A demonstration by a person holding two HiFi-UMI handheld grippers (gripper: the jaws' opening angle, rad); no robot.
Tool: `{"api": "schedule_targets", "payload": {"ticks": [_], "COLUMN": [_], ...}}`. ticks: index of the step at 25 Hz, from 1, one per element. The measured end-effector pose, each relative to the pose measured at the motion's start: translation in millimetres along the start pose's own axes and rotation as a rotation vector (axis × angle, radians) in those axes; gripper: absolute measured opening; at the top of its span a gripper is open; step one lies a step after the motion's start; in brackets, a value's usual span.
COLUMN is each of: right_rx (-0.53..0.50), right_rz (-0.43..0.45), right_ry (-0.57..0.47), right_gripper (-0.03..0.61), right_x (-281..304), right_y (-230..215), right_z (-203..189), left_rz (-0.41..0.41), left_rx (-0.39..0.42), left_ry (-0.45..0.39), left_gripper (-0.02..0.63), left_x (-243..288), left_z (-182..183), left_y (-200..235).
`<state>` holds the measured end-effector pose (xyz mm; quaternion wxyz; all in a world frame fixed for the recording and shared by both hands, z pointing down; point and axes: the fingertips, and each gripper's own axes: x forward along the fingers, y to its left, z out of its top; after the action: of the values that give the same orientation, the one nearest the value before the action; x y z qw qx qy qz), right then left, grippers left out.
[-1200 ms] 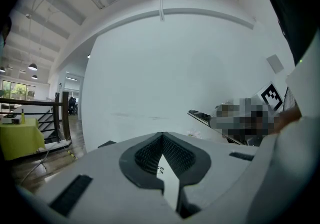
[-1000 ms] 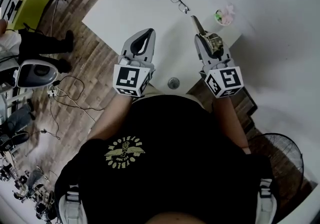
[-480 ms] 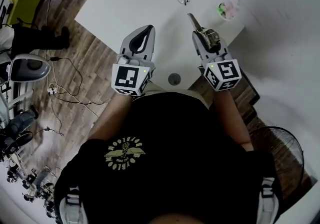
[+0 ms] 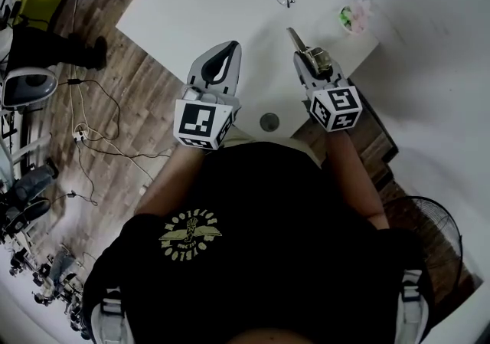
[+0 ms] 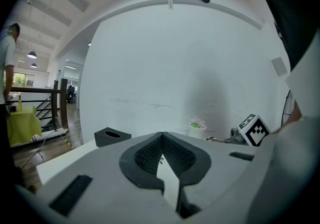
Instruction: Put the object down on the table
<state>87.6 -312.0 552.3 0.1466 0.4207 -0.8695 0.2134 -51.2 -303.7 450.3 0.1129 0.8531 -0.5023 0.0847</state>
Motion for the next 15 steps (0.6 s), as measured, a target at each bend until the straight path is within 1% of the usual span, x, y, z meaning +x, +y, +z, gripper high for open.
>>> {"api": "schedule_targets", "payload": {"ticks": [6, 15], "right_rx": [0.035, 0.040], "right_rz": [0.006, 0.013], "right_ry": [0.068, 0.181], "right_gripper": [0.110, 0.110], "right_x": [16.0, 41.6], "right_y": [-9.2, -17.1], "right_z": [-35.8, -89.6], "left_rz": [0.016, 0.036], "left_rx": [-0.007, -0.026], "left_ry": [0.006, 0.017], "left_gripper": [0.006, 0.006], "left_x": [-1.1, -3.2], "left_z": [-3.7, -11.6], "left_y": [4.7, 15.3]}}
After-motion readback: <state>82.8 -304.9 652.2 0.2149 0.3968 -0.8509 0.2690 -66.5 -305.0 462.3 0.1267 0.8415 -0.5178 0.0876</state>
